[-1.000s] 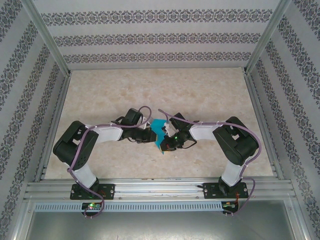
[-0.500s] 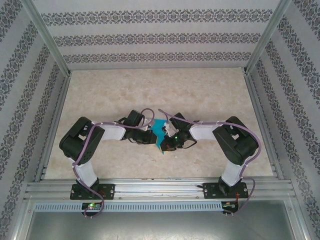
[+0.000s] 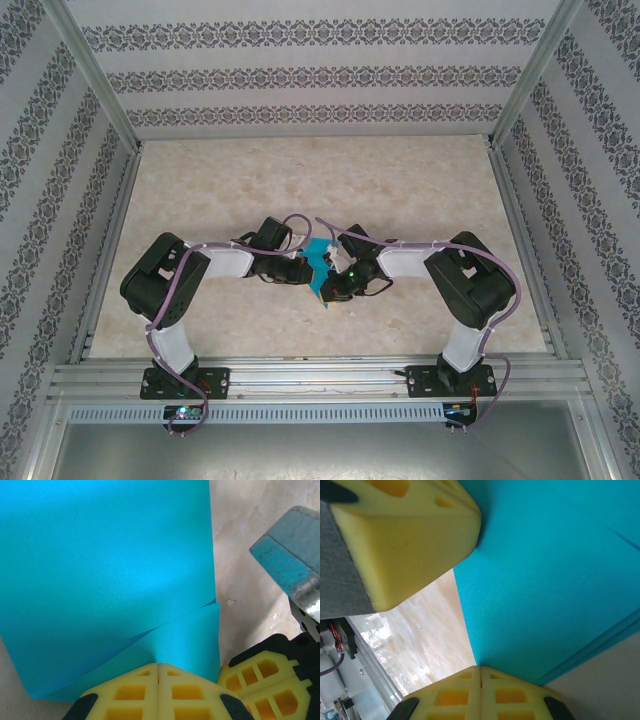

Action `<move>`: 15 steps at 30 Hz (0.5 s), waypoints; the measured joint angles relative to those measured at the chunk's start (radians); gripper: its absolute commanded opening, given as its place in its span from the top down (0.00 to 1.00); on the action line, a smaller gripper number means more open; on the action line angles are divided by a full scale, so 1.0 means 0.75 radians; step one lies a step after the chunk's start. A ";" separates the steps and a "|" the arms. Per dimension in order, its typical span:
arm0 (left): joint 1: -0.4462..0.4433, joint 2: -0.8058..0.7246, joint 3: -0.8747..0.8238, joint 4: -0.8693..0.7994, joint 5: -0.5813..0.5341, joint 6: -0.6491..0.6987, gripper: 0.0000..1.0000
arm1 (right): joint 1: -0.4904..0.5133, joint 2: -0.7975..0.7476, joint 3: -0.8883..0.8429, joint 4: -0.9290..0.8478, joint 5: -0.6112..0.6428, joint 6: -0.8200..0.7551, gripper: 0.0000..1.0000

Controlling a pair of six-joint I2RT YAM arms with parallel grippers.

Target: Fold a paper plane with a square sheet of paper (fold left side to right side)

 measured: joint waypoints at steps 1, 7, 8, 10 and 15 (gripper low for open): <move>-0.001 0.000 0.000 0.000 -0.004 0.004 0.95 | 0.000 0.001 0.001 -0.002 0.000 -0.003 1.00; -0.009 -0.007 0.000 -0.003 -0.034 0.028 0.95 | 0.001 0.003 0.006 -0.011 0.001 -0.011 1.00; -0.010 -0.008 0.000 -0.004 -0.038 0.033 0.95 | 0.001 0.003 0.006 -0.011 0.001 -0.011 1.00; -0.009 -0.009 0.000 -0.004 -0.043 0.040 0.95 | 0.000 0.003 0.007 -0.011 0.002 -0.011 1.00; 0.012 -0.010 0.002 -0.006 -0.042 0.060 0.95 | -0.003 0.003 0.014 -0.006 0.018 -0.015 1.00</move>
